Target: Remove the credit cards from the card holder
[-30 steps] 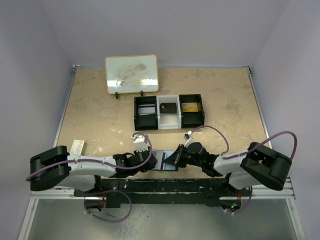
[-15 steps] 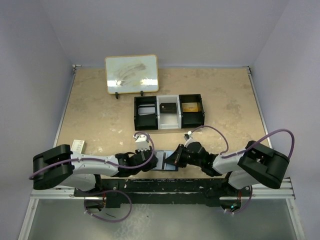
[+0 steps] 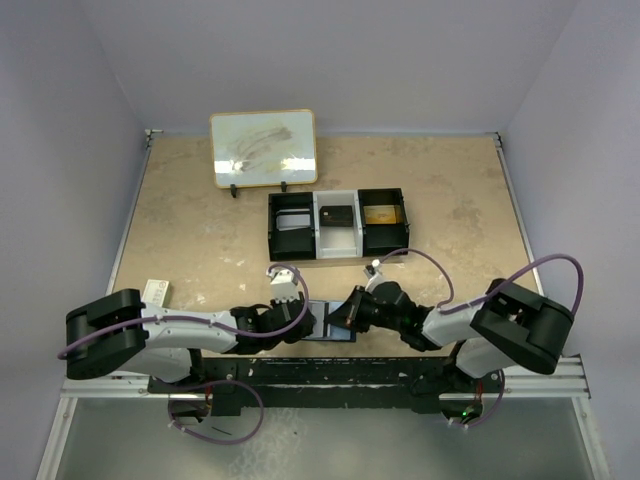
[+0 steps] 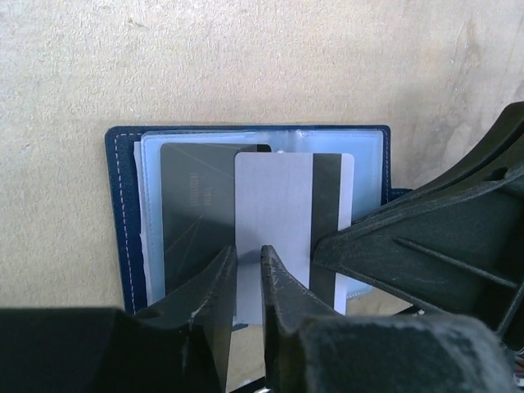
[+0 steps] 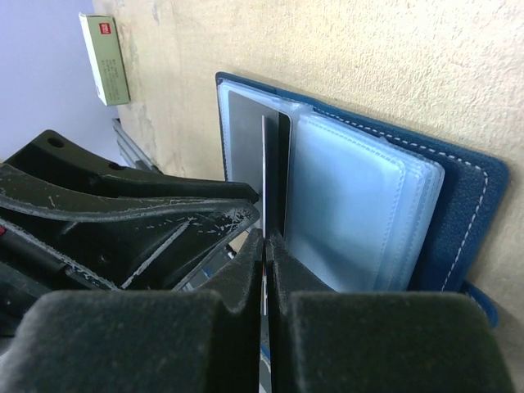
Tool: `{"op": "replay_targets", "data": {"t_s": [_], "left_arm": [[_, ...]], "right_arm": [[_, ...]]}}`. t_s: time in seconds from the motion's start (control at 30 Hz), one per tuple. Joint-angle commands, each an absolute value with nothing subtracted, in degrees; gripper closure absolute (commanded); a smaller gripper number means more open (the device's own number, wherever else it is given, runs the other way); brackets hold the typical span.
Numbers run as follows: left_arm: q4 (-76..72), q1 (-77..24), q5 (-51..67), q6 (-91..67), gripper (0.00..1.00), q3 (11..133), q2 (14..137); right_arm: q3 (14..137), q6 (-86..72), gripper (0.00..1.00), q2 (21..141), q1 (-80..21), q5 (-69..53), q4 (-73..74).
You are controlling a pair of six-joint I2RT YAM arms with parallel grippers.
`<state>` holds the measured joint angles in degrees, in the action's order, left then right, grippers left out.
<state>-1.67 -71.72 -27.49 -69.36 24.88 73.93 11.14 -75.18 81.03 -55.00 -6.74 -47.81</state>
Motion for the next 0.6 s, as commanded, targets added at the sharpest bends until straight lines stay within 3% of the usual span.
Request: {"op": "replay_targets", "data": {"t_s": [0.0,0.13,0.23,0.37,0.57], "left_arm": [[0.8,-72.2,-29.2,-67.9,0.79,25.9,69.7],[12.6,-72.1,-34.8,-63.9,0.68,30.7,65.2],[24.7,-71.9,-40.3,-59.9,0.47,36.1,61.7],[30.4,-68.1,-41.6,-53.8,0.43,40.6,58.3],[32.8,-53.9,-34.7,-42.0,0.39,45.3,55.1]], "right_arm": [[13.5,-70.9,1.00,74.2,-55.1,-2.5,-39.2],[15.4,-66.4,1.00,67.3,-55.2,0.9,-29.6],[16.2,-61.6,1.00,62.8,-55.1,2.7,-26.8],[18.3,-54.8,1.00,58.0,-55.2,7.1,-23.3],[23.1,-40.9,1.00,54.2,-55.2,9.1,-20.4]]}}
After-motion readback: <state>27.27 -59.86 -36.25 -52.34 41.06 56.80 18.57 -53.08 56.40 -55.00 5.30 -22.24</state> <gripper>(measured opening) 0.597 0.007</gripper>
